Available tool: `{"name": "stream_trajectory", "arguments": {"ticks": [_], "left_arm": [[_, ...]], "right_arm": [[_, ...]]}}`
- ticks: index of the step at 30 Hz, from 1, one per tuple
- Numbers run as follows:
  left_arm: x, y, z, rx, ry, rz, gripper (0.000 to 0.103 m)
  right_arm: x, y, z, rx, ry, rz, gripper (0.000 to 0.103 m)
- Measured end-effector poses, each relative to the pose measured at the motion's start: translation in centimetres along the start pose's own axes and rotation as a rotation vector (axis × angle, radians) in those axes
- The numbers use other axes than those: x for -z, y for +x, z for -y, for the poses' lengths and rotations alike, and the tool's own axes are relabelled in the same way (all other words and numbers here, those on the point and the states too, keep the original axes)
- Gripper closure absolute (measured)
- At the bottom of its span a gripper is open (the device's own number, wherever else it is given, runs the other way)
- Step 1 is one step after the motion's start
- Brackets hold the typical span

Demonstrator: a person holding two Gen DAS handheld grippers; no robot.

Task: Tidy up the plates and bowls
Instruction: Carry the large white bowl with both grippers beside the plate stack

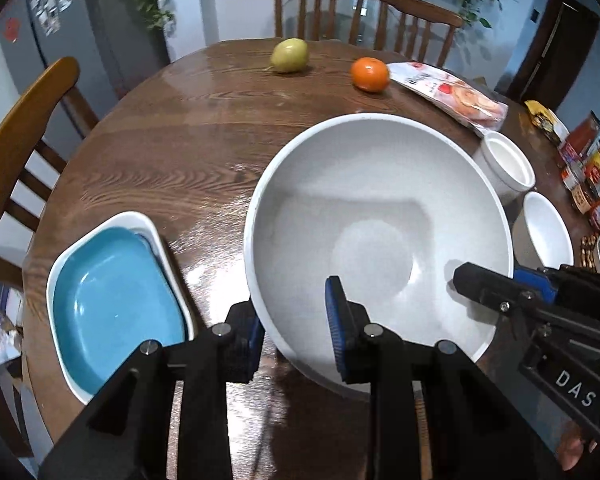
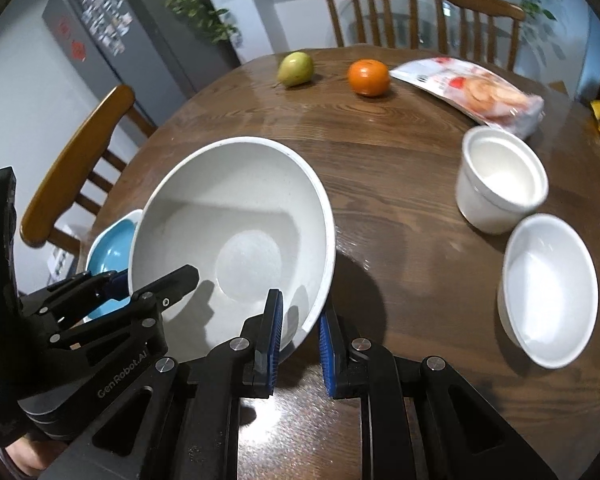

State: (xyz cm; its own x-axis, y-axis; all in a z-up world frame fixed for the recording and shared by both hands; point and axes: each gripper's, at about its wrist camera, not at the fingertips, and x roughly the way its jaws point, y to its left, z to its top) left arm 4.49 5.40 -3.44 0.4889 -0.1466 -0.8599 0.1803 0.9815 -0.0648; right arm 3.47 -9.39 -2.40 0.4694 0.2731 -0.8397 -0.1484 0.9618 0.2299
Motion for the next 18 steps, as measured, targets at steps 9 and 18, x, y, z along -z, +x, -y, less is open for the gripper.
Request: {"name": "stream_trajectory", "arguments": {"ticks": [9,18], "left_arm": [[-0.1,1.1,-1.8,-0.039,-0.042,-0.033,0.077],[-0.2,2.9,-2.8,-0.05,-0.053,-0.083,0.077]], "right_arm": [[-1.6,1.7,-2.2,0.016,-0.078,-0.039,0.084],[-2.0,4.6,-2.4,0.012,-0.078,-0.121,0.084]]}}
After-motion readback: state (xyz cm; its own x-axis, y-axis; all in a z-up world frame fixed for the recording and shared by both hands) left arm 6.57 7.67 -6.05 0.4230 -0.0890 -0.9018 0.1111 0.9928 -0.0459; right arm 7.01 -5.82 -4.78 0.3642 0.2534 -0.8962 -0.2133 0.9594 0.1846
